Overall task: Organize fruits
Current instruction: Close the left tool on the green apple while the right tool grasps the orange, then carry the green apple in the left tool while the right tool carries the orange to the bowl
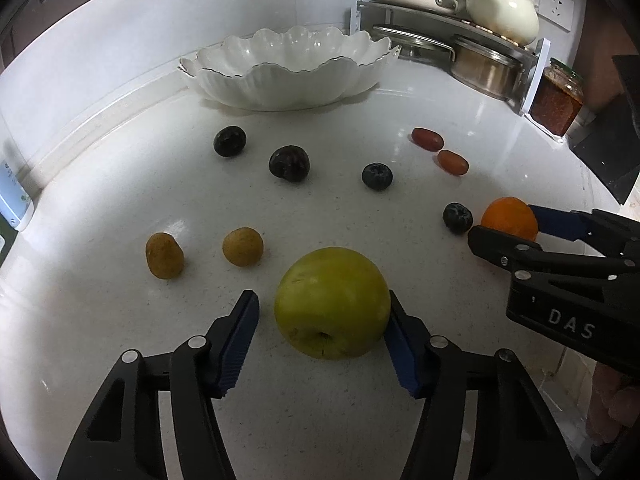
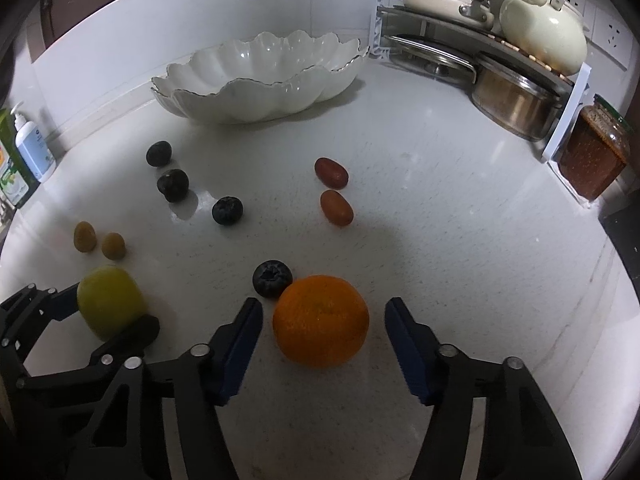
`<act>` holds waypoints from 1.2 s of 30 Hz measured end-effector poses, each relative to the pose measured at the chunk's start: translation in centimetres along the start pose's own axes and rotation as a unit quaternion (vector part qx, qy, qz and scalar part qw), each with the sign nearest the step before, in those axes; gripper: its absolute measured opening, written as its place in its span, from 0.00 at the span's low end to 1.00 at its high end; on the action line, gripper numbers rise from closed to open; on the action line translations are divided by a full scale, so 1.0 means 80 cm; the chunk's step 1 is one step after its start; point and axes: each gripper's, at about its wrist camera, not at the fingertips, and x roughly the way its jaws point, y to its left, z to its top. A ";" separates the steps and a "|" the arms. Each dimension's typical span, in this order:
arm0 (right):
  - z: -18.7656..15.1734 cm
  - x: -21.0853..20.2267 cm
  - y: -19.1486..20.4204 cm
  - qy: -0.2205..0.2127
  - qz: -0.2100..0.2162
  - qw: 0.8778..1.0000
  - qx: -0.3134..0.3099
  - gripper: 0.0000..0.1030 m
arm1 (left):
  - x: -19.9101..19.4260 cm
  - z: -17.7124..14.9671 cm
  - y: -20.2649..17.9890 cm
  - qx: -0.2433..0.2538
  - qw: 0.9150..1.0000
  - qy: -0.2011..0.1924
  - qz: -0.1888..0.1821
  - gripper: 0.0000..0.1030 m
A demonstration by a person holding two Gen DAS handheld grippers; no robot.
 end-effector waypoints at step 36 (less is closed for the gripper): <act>0.034 -0.034 0.010 -0.023 0.012 1.000 0.001 0.43 | -0.039 0.044 0.011 0.020 0.999 -0.030 -0.002 0.46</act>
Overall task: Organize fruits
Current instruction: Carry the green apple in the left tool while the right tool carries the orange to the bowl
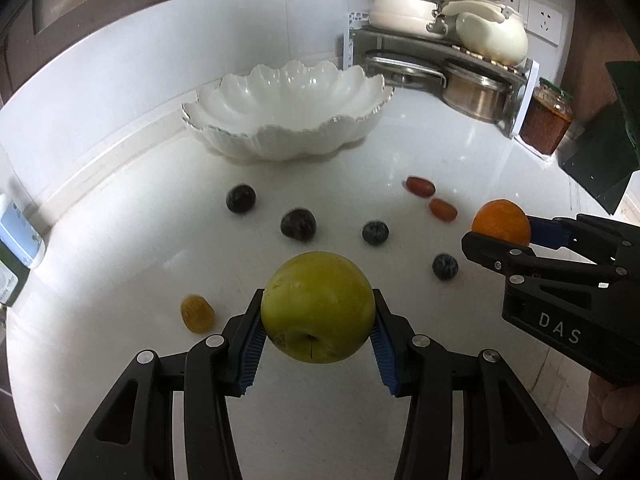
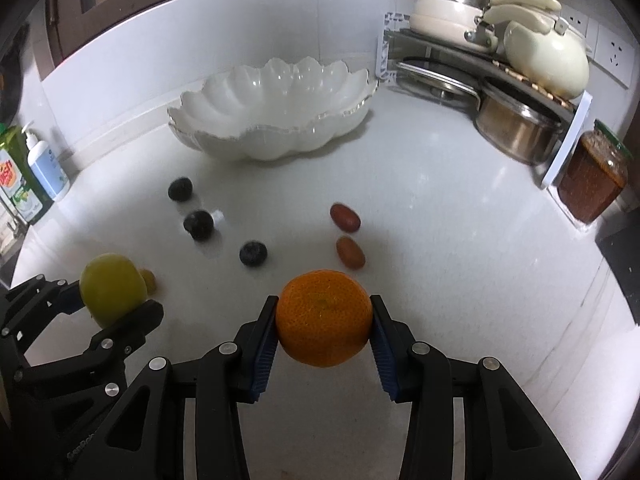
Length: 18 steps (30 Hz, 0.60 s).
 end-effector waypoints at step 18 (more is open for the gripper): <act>0.067 -0.027 0.010 -0.037 -0.003 0.999 0.007 0.43 | -0.015 0.069 0.027 0.015 1.000 -0.017 -0.004 0.46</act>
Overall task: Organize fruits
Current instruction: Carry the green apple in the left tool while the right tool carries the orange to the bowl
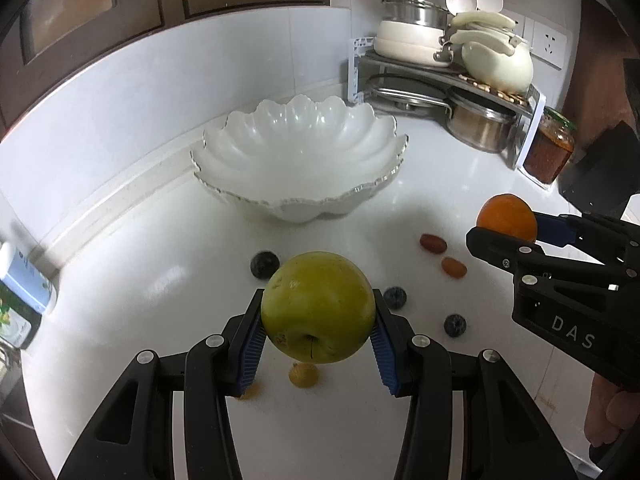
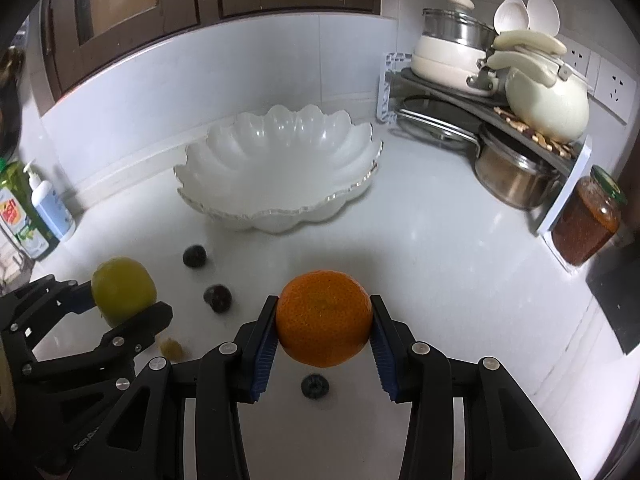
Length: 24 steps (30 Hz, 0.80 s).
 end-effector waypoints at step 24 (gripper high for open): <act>0.097 0.021 -0.002 -0.039 -0.008 0.999 0.012 0.43 | 0.023 0.096 0.044 0.008 1.000 -0.024 0.002 0.46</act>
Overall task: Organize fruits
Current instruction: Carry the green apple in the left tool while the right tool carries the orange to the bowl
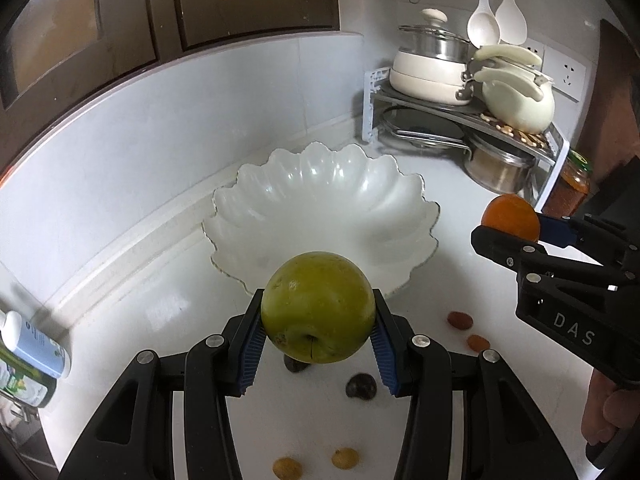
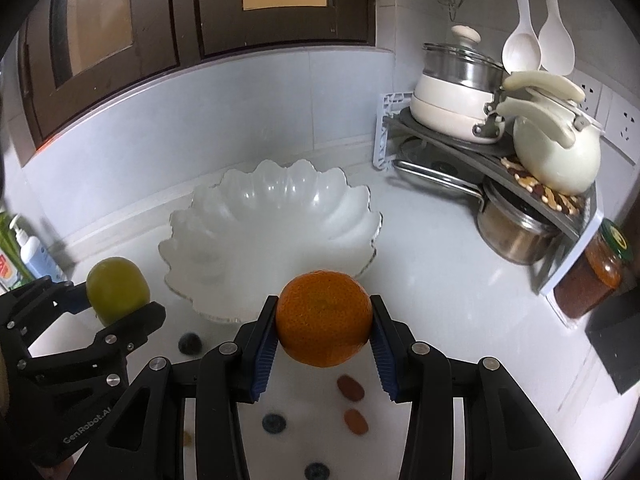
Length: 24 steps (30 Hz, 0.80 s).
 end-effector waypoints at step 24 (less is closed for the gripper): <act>0.063 0.073 -0.008 0.007 -0.008 1.000 0.002 0.43 | 0.071 0.055 0.046 -0.043 0.999 0.004 0.026 0.46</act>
